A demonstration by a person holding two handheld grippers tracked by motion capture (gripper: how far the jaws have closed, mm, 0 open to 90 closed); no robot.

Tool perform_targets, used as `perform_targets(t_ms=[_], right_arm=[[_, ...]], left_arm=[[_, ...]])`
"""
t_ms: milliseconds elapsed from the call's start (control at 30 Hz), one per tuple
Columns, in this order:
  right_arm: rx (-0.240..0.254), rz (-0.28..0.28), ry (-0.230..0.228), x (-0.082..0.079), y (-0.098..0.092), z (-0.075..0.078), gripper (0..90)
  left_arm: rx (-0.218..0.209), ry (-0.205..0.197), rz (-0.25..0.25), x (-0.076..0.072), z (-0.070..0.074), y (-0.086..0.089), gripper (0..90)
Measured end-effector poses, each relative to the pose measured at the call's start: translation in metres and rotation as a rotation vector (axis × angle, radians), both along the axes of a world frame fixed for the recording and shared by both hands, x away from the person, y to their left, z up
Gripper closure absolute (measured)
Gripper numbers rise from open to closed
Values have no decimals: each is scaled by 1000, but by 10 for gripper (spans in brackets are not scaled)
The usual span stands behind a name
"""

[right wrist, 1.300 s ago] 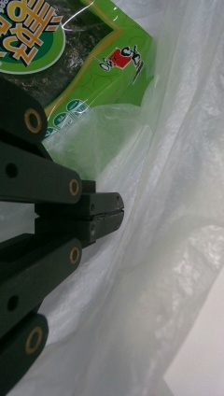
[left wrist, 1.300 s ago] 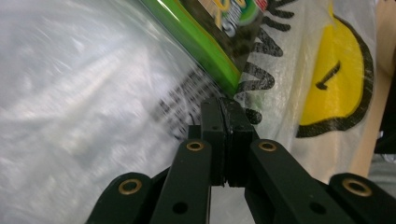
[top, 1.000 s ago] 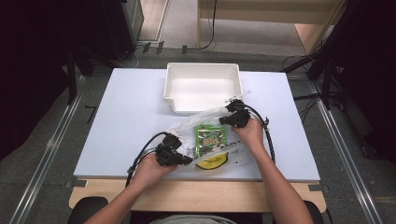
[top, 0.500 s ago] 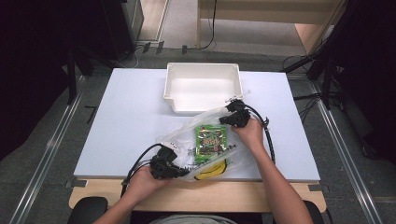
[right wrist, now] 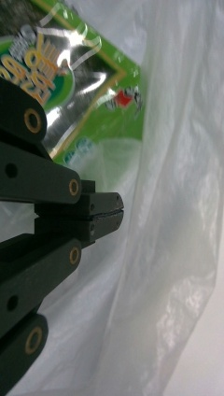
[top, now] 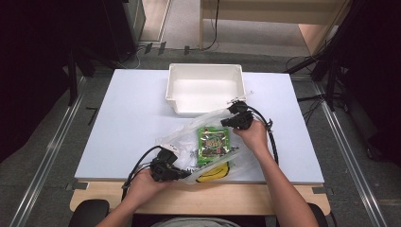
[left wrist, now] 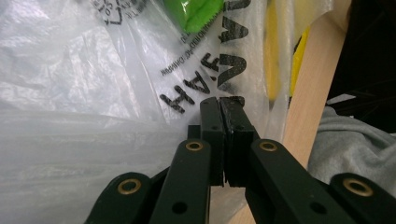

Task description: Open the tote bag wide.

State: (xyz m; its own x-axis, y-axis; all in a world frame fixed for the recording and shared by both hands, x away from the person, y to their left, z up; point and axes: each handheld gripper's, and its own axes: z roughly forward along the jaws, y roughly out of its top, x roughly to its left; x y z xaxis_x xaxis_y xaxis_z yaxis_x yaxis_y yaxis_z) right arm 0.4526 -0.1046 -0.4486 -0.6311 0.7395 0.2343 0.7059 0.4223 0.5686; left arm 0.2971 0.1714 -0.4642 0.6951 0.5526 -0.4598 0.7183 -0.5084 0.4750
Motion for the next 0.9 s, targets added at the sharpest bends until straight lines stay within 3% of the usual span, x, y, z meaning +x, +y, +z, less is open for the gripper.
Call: perform_targets(t_ms=[200, 333, 567, 700, 800, 900], right_arm=[[11, 43, 6, -13, -1, 21, 900], [32, 70, -24, -19, 5, 39, 900], [55, 83, -63, -10, 21, 60, 900], [53, 73, -50, 3, 31, 54, 900], [19, 81, -5, 13, 41, 35, 900], [13, 84, 7, 16, 45, 26, 900]], left_arm=[[-7, 1, 16, 2, 1, 1, 890], [-2, 4, 14, 4, 2, 0, 890], [-1, 12, 15, 5, 0, -1, 889], [-1, 13, 12, 5, 0, -1, 889], [0, 12, 12, 5, 0, -1, 890], [1, 12, 14, 5, 0, -1, 890]])
